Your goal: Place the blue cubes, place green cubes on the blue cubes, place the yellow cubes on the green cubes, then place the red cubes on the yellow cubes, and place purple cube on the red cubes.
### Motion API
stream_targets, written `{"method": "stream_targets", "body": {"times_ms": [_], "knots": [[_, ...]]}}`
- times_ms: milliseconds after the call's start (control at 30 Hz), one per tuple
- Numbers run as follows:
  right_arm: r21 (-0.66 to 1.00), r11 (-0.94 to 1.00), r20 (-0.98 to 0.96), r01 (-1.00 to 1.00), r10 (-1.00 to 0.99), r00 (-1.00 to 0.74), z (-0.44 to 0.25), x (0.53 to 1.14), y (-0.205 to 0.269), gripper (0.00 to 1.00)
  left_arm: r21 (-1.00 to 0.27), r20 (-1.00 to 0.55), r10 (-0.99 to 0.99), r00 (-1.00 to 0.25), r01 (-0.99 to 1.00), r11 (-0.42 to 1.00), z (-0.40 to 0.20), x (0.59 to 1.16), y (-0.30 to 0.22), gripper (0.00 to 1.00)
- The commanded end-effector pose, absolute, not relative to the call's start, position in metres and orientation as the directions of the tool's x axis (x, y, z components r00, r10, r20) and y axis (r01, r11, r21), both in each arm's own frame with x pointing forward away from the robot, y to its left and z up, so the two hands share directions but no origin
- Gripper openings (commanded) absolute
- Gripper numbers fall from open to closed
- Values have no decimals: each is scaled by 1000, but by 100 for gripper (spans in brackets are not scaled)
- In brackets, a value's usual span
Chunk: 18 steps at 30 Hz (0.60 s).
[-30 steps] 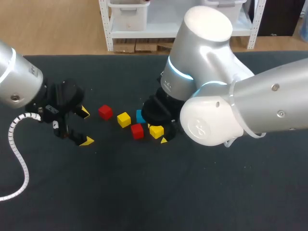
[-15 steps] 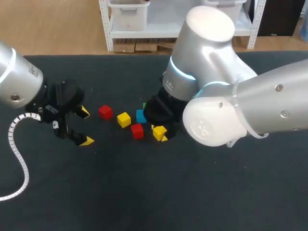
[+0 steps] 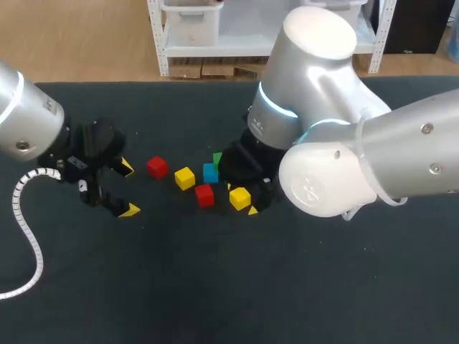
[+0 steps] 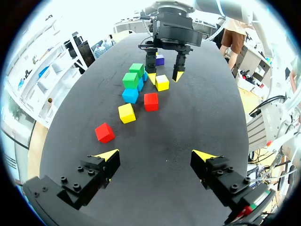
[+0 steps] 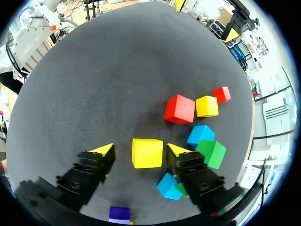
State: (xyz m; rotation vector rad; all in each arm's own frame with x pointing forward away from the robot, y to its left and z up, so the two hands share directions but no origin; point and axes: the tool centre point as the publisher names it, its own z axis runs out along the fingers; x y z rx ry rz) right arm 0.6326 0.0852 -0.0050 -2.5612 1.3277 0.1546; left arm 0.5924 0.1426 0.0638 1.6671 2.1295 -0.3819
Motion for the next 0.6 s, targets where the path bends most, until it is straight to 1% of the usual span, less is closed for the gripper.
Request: {"method": "stream_targets", "body": {"times_ms": [33, 67, 100, 133, 167, 367, 567, 600], "knots": [[-172, -551, -211, -817, -789, 577, -5, 633, 83, 75, 36, -480, 854, -199, 969, 246, 63, 592, 144, 100], [-171, -550, -212, -817, -790, 576, -5, 633, 83, 71, 36, -480, 854, -199, 969, 246, 63, 592, 144, 100], [-169, -549, -215, -818, -790, 575, -6, 634, 83, 64, 36, -480, 854, -199, 969, 246, 63, 592, 144, 100], [-168, -549, -218, -819, -790, 574, -6, 634, 84, 51, 36, -480, 854, -199, 969, 246, 63, 592, 144, 100], [-167, -549, -219, -819, -789, 573, -6, 634, 84, 48, 36, -480, 854, -199, 969, 246, 63, 592, 144, 100], [-169, -556, -222, -814, -783, 580, -5, 634, 86, 40, 36, -480, 854, -199, 969, 246, 63, 592, 144, 100], [-170, -561, -217, -810, -781, 586, -5, 634, 86, 29, 36, -480, 854, -199, 969, 246, 63, 592, 144, 100], [-170, -561, -217, -810, -781, 586, -5, 634, 86, 14, 36, -480, 854, -199, 969, 246, 63, 592, 144, 100]]}}
